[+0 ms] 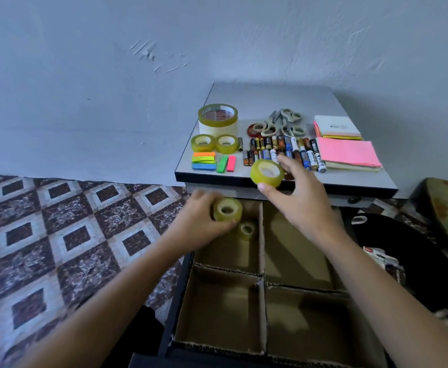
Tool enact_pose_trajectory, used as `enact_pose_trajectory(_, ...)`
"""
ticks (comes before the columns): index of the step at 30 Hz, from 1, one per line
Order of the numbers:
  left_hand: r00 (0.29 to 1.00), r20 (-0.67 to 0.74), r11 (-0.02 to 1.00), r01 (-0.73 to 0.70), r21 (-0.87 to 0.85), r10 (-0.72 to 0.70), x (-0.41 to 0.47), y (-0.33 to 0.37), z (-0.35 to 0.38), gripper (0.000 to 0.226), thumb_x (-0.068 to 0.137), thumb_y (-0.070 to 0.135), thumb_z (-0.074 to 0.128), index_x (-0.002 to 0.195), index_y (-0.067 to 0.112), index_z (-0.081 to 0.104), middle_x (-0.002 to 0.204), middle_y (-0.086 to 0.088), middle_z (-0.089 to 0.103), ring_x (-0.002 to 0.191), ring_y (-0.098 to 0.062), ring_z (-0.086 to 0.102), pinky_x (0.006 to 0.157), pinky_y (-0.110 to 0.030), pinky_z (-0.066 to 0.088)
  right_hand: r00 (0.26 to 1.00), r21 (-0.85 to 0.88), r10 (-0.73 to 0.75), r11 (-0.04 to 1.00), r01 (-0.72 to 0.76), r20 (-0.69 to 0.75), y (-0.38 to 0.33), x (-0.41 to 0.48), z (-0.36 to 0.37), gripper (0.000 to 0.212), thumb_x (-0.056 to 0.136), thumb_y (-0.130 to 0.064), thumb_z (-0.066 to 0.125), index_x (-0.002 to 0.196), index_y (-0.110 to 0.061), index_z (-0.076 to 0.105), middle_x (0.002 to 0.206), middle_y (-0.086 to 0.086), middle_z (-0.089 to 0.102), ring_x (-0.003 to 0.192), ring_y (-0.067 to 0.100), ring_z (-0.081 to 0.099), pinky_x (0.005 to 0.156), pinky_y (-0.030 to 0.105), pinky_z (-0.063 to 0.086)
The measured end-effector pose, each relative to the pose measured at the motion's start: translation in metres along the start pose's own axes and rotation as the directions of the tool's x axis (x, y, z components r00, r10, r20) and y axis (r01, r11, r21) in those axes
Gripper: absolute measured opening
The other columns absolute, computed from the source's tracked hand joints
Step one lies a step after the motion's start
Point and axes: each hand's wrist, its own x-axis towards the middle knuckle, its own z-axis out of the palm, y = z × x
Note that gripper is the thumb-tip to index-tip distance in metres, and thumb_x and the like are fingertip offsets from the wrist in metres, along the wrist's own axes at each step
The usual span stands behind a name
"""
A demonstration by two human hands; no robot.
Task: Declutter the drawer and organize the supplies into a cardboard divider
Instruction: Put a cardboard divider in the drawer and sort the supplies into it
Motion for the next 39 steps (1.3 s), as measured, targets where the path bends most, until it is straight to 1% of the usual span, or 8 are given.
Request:
enact_pose_trajectory(3,0.988,0.120,0.995,0.093,0.019,-0.095,0.006,-0.009,0.042,0.053,0.080,0.033,0.069,0.126,0.016,0.051,0.114,0.001,0.045,0.106,-0.014,0.048,0.088,-0.019,0.040,0.998,-0.017,0.058,0.998,-0.057,0.020,0.016,-0.019,0.001,0.063,0.084,-0.040,0.065,0.140,-0.025,0.040,0.137,-0.004,0.047,0.129,0.013,0.039,0.098,0.023,0.031)
enact_pose_trajectory(8,0.978,0.143,0.988,0.147,0.049,-0.152,0.036,-0.013,0.081,0.039,0.088,0.021,0.060,0.124,0.007,0.054,0.127,-0.010,0.053,0.130,-0.026,0.031,0.104,-0.028,0.029,0.995,-0.057,0.099,0.994,-0.098,0.010,0.034,-0.035,0.008,0.063,0.084,-0.040,0.065,0.139,-0.024,0.041,0.136,-0.005,0.049,0.127,0.014,0.041,0.099,0.026,0.034)
enact_pose_trajectory(16,0.962,0.109,0.968,0.246,0.052,-0.250,0.058,-0.021,0.114,0.052,0.090,0.023,0.059,0.136,0.008,0.040,0.135,-0.013,0.047,0.124,-0.026,0.044,0.103,-0.032,0.036,0.990,-0.035,0.139,0.990,-0.139,0.003,0.046,-0.045,0.012,0.062,0.083,-0.040,0.065,0.138,-0.025,0.042,0.133,-0.006,0.051,0.124,0.013,0.042,0.095,0.024,0.036)
enact_pose_trajectory(20,0.976,0.110,0.982,0.187,0.035,-0.190,0.052,-0.022,0.099,0.053,0.087,0.026,0.062,0.134,0.010,0.044,0.135,-0.011,0.046,0.123,-0.024,0.045,0.103,-0.031,0.036,0.989,0.002,0.144,0.990,-0.144,0.015,0.042,-0.045,0.016,0.061,0.085,-0.037,0.065,0.139,-0.023,0.042,0.134,-0.005,0.050,0.125,0.012,0.041,0.094,0.021,0.033)
enact_pose_trajectory(26,0.973,-0.230,0.997,0.002,0.076,0.016,0.009,-0.034,0.049,0.035,0.093,0.024,0.054,0.127,0.014,0.056,0.125,-0.003,0.051,0.114,-0.017,0.049,0.091,-0.018,0.035,0.987,-0.022,0.103,0.995,-0.101,0.125,0.031,-0.034,0.048,0.058,0.085,-0.034,0.065,0.137,-0.017,0.044,0.133,-0.002,0.052,0.124,0.015,0.045,0.097,0.022,0.036)
enact_pose_trajectory(29,0.941,-0.317,0.992,0.127,0.010,-0.118,-0.004,-0.056,0.041,0.039,0.095,0.026,0.050,0.132,0.014,0.050,0.131,-0.007,0.049,0.121,-0.021,0.045,0.094,-0.025,0.036,0.973,-0.092,0.095,0.993,-0.076,0.212,0.027,-0.022,0.083,0.064,0.087,-0.034,0.064,0.142,-0.012,0.038,0.137,0.004,0.049,0.129,0.020,0.042,0.104,0.027,0.035)
enact_pose_trajectory(32,0.947,-0.200,0.968,0.241,-0.069,-0.250,-0.009,-0.074,0.048,0.048,0.097,0.033,0.045,0.142,0.019,0.037,0.141,-0.004,0.044,0.129,-0.021,0.042,0.102,-0.034,0.037,0.949,-0.253,0.149,0.964,-0.078,0.277,0.027,-0.008,0.116,0.064,0.089,-0.037,0.059,0.143,-0.014,0.034,0.140,0.006,0.048,0.132,0.027,0.037,0.106,0.038,0.036)
enact_pose_trajectory(39,0.946,-0.141,0.947,0.264,-0.181,-0.291,-0.012,-0.079,0.060,0.050,0.099,0.035,0.041,0.146,0.024,0.029,0.144,-0.002,0.044,0.129,-0.019,0.044,0.098,-0.031,0.040,0.905,-0.553,0.296,0.829,-0.083,0.307,0.037,0.006,0.154,0.049,0.093,-0.013,0.049,0.140,-0.012,0.035,0.135,0.009,0.052,0.138,0.030,0.025,0.103,0.046,0.027)
